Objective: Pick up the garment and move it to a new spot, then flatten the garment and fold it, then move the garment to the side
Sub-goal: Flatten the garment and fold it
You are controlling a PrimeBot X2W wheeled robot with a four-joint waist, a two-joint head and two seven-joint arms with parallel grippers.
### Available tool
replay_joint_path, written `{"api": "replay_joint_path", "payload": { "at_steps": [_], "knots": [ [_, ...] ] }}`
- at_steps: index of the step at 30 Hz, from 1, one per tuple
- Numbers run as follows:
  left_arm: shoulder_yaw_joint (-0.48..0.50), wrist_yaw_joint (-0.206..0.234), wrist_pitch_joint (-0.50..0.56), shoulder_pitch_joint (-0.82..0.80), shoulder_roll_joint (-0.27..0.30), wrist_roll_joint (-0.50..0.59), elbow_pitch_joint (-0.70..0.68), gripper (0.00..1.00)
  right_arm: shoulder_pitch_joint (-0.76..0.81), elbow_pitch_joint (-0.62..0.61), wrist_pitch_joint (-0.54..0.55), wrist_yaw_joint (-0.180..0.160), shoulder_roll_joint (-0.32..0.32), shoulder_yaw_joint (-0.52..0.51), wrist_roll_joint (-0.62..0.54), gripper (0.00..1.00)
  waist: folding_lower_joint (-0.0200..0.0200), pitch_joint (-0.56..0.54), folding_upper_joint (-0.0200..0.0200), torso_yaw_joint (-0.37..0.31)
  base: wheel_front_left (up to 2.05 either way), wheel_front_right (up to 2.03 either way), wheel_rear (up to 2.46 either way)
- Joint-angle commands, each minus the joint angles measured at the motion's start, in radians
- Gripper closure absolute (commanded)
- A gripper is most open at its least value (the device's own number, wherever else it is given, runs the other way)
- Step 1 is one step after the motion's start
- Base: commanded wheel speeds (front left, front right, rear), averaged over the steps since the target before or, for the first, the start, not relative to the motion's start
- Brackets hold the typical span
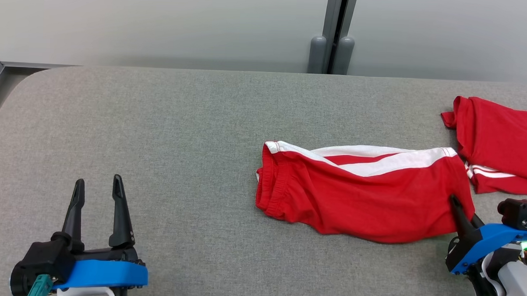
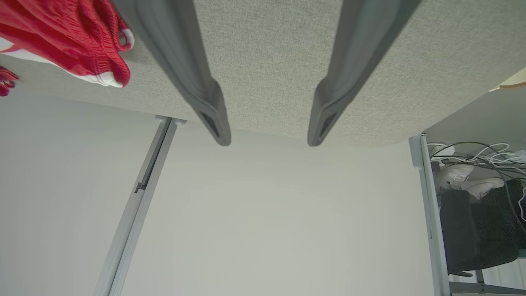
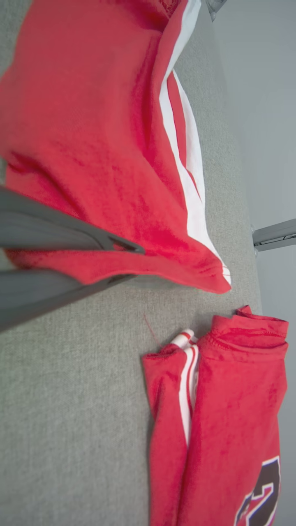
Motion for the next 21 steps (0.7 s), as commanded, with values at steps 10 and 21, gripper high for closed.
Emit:
{"api": "replay_joint_path", "payload": {
  "at_steps": [10,21],
  "knots": [
    [0.013,-0.008,-0.004,0.019,0.000,0.007,0.012,0.00,-0.015,-0.069,-0.005,0.001,0.053,-0.033,-0.040,1.00,0.0000,-0.016,0.0001,-0.002,0.00,0.00,0.00],
    [-0.007,0.001,-0.004,0.030,0.000,-0.003,0.015,0.00,-0.090,-0.186,-0.005,0.001,0.149,0.020,-0.089,1.00,0.0000,-0.037,0.0001,0.029,0.00,0.00,0.00]
  ]
}}
